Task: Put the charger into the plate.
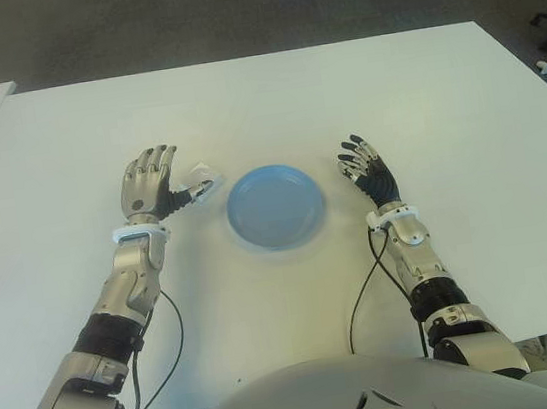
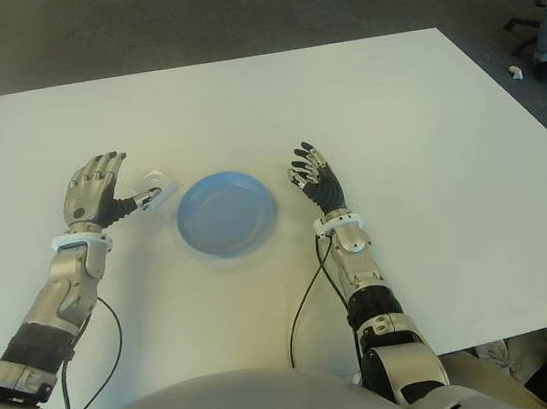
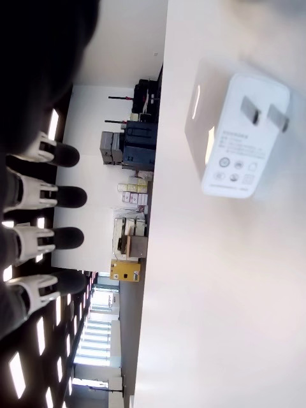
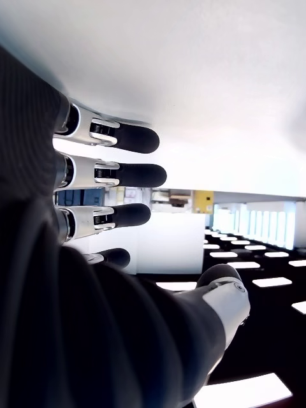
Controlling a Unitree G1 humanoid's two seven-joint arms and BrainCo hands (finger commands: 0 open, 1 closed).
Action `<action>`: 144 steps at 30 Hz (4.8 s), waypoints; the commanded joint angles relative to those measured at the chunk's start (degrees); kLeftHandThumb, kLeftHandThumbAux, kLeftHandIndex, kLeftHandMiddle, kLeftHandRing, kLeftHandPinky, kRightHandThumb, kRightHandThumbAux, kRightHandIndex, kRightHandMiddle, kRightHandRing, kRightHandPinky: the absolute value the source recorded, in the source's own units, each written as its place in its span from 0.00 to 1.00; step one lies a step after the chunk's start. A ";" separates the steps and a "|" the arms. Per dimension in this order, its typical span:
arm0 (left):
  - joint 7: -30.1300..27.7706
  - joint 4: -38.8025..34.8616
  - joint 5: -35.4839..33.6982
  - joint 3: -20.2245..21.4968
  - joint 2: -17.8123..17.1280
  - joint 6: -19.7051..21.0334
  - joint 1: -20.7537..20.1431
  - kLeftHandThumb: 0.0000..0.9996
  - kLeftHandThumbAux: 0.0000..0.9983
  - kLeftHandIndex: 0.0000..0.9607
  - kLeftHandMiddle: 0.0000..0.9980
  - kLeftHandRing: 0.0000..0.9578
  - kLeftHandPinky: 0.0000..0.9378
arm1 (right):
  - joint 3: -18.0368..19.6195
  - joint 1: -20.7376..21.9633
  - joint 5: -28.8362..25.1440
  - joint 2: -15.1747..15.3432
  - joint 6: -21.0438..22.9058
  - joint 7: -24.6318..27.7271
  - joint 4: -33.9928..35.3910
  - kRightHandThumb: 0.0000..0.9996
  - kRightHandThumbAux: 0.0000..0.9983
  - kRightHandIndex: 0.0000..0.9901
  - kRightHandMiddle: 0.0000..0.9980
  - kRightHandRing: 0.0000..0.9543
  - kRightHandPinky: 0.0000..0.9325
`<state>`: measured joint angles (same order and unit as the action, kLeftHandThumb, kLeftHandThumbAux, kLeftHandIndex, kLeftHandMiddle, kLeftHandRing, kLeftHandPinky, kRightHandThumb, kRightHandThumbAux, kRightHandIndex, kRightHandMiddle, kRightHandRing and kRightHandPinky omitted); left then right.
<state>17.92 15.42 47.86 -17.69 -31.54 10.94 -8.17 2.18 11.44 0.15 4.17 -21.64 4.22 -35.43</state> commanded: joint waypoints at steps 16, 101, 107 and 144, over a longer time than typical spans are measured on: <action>0.47 11.72 0.79 -2.87 2.57 -1.40 -5.10 0.29 0.19 0.07 0.09 0.06 0.09 | -0.29 -2.86 -0.25 -0.82 3.20 0.82 0.19 0.03 0.70 0.02 0.17 0.21 0.24; -2.18 31.01 6.15 -17.20 2.55 -1.67 -18.17 0.18 0.18 0.09 0.12 0.09 0.15 | -0.75 -5.61 -1.87 -1.19 5.25 3.52 6.38 0.04 0.68 0.02 0.16 0.20 0.23; -1.74 31.11 5.46 -17.08 2.48 -1.72 -17.54 0.18 0.17 0.09 0.13 0.10 0.15 | -0.61 -5.71 -1.89 -1.01 5.47 3.56 6.72 0.04 0.67 0.02 0.15 0.19 0.22; 4.20 38.34 0.28 -14.92 5.07 -5.99 -15.31 0.23 0.14 0.09 0.14 0.11 0.13 | -0.35 -6.33 -1.61 -0.17 6.47 3.35 7.75 0.03 0.68 0.02 0.16 0.20 0.24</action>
<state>22.39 50.88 48.30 -31.93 -27.46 5.75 -25.38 1.58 6.71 -1.33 3.68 -17.30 7.66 -26.86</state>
